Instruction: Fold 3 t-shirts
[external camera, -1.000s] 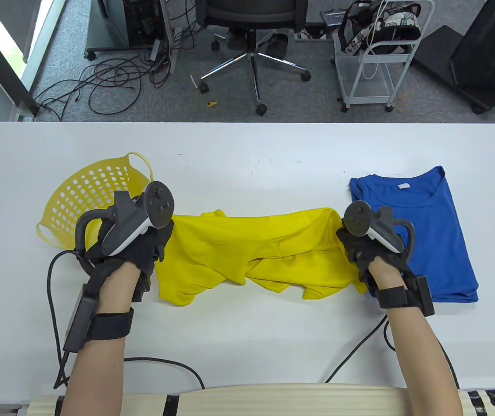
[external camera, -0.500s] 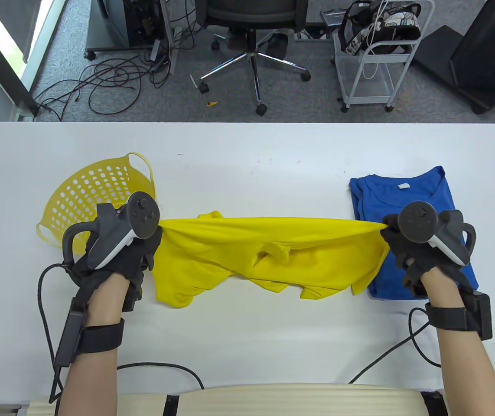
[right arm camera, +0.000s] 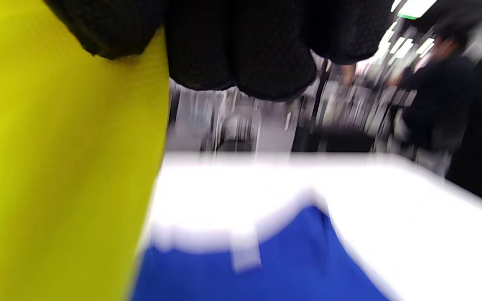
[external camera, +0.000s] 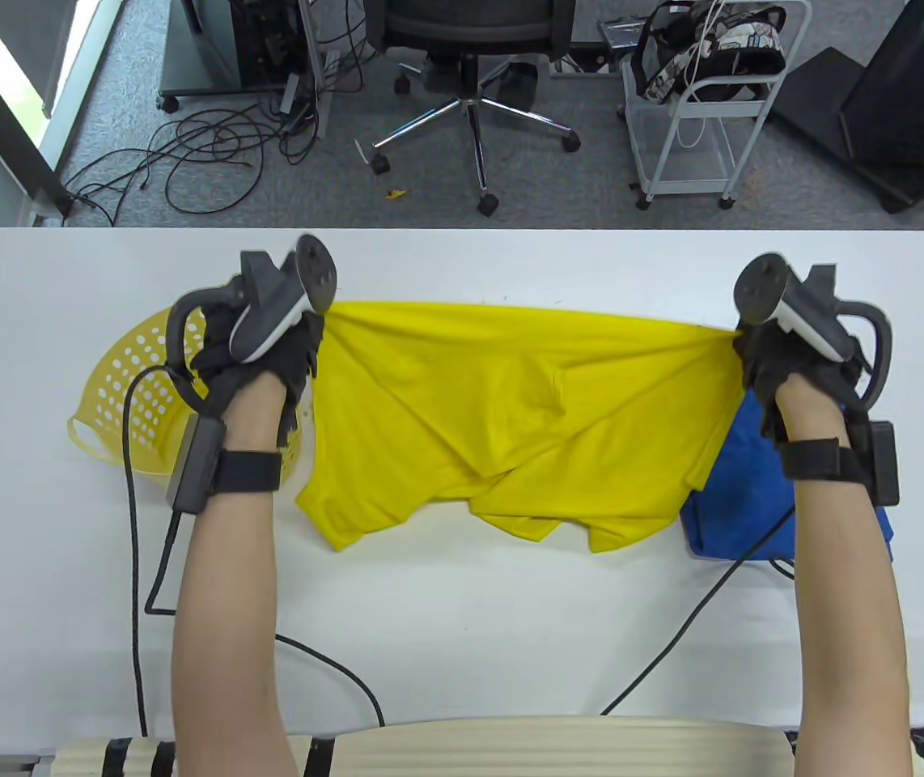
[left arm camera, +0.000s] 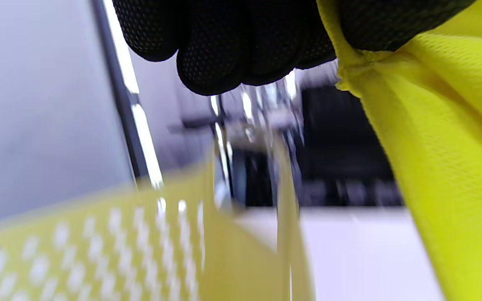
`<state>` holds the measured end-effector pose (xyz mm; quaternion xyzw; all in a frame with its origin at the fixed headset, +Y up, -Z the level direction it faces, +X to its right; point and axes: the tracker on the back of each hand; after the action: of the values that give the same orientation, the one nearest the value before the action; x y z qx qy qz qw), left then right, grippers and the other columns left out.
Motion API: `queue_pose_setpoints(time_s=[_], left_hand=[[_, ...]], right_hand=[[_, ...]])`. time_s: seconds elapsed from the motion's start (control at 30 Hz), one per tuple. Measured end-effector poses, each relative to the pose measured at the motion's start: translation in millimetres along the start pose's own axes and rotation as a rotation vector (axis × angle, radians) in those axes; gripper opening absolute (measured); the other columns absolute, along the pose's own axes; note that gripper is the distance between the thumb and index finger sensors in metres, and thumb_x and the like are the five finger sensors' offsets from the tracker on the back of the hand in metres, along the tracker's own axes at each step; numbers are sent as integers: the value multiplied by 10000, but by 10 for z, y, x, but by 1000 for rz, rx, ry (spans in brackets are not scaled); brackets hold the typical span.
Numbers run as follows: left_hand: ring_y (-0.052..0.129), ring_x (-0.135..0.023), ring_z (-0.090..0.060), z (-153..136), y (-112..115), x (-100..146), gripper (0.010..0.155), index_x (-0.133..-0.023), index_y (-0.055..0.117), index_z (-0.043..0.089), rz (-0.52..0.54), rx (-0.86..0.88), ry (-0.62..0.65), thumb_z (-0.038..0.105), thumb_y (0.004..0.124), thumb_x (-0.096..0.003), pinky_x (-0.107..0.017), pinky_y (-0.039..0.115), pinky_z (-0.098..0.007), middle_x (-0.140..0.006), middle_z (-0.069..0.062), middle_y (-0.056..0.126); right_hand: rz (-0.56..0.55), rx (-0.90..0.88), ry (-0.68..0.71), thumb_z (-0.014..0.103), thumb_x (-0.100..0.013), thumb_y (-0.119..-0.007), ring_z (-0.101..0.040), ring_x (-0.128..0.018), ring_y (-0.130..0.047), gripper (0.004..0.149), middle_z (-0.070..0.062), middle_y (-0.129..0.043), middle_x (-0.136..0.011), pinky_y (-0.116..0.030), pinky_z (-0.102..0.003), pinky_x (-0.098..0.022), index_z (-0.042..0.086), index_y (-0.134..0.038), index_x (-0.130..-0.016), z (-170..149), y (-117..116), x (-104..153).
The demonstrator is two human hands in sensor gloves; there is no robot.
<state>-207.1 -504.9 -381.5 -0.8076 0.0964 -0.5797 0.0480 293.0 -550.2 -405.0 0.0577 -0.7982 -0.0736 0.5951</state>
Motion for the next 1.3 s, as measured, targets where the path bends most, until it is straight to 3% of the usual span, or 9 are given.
queue_pose_setpoints(time_s=[0.07,0.13,0.27,0.4,0.63,0.73,0.87,1.03,1.3], left_hand=[[890,-687,-194,-65,-636,47,406,-749,802,307,227,171,-67,500,768,-393,-619,692,-411,-732,16,849],[885,-695,-193,-140,-1005,226,406,-757,790,309,354,239,-64,501,760,-400,-622,690,-412,-741,19,841],[895,-693,-209,-235,-1029,618,410,-780,800,295,246,188,18,500,765,-428,-612,699,-425,-750,1,853],[896,-717,-216,-142,-235,1027,420,-816,794,292,-136,26,123,490,779,-446,-617,699,-429,-781,-5,854],[909,-734,-180,60,1489,1505,433,-826,771,332,-463,-361,186,496,779,-425,-611,720,-407,-797,34,854],[870,-805,-183,11,1866,1572,523,-937,672,334,-635,-512,167,446,770,-435,-637,697,-412,-913,42,784],[855,-821,-192,-96,1801,1655,530,-970,628,339,-508,-369,230,413,736,-456,-643,685,-418,-959,35,748],[809,-870,-203,-86,2063,1813,608,-979,591,399,-628,-324,336,562,733,-411,-663,658,-423,-1007,27,700],[786,-878,-183,-256,2259,1775,692,-984,489,411,-595,-425,302,581,747,-365,-664,651,-418,-1019,54,624]], right_hand=[[-516,-236,-57,296,-381,-804,-281,-624,-886,409,-40,-870,-710,-685,-519,-590,233,-777,-784,-22,803,203],[-708,-291,-25,298,-401,-788,-272,-657,-865,411,-30,-843,-741,-666,-518,-617,246,-745,-806,-103,1268,432],[-670,-190,147,298,-405,-786,-278,-640,-873,407,-37,-852,-733,-676,-526,-599,243,-756,-807,-307,1477,832],[-47,114,270,304,-424,-786,-295,-634,-878,404,-51,-858,-741,-681,-542,-576,236,-758,-821,-419,839,1090],[454,242,343,319,-394,-810,-296,-584,-911,402,-54,-894,-697,-714,-542,-527,231,-795,-785,-443,-840,1490],[629,165,389,400,-373,-818,-301,-576,-913,439,-59,-899,-690,-718,-543,-515,233,-811,-779,-436,-1202,1565],[424,23,297,442,-377,-795,-319,-599,-891,496,-73,-882,-712,-690,-554,-535,218,-782,-820,-599,-996,1376],[235,-115,184,395,-406,-793,-360,-660,-846,475,-107,-836,-779,-644,-586,-568,232,-754,-851,-862,-879,1141],[324,134,96,423,-394,-801,-376,-727,-792,535,-116,-773,-851,-608,-591,-598,208,-724,-877,-799,-1419,931]])
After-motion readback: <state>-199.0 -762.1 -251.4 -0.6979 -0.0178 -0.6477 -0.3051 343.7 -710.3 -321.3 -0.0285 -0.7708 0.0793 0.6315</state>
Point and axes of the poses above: the tracker on the back of each hand, its own z axis roughly to the thumb side, its own x axis roughly from the fingertips to the wrist, y = z × x
